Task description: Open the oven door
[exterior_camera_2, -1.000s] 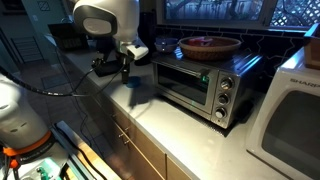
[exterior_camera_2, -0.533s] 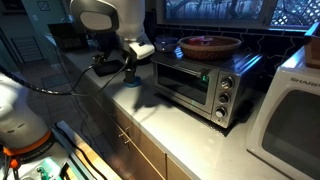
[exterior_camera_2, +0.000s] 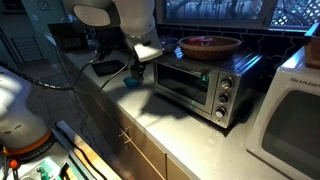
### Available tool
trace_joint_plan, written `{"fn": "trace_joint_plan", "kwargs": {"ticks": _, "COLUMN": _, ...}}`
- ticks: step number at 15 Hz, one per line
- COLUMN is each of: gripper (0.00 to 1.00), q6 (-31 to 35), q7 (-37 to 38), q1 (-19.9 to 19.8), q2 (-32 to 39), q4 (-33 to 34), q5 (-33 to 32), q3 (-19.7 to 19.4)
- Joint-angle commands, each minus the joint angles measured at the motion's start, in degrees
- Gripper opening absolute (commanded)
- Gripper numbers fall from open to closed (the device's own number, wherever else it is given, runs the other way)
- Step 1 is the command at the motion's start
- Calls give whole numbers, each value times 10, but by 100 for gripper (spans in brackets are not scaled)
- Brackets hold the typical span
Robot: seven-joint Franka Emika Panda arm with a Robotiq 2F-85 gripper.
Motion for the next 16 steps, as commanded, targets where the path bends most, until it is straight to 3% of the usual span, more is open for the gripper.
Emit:
{"fn": "trace_joint_plan", "kwargs": {"ticks": 1, "gripper": 100, "q6": -7, "q7": 43, "q1": -4, "q2": 29, "q4": 24, "q5": 61, "q3": -6}}
{"fn": "trace_joint_plan", "kwargs": {"ticks": 10, "gripper": 100, "q6": 83, "q7": 87, "q1": -4, "q2": 79, "q4": 24, "q5": 152, "q3": 21}}
{"fn": "trace_joint_plan", "kwargs": {"ticks": 13, "gripper": 100, "q6": 101, "q7": 87, "q1": -5, "q2": 90, "q4": 21, "q5": 148, "q3": 25}}
{"fn": "trace_joint_plan", "kwargs": {"ticks": 16, "gripper": 100, "q6": 128, "q7": 87, "q1": -19, "q2": 94, "q4": 18, "q5": 94, "q3": 27}}
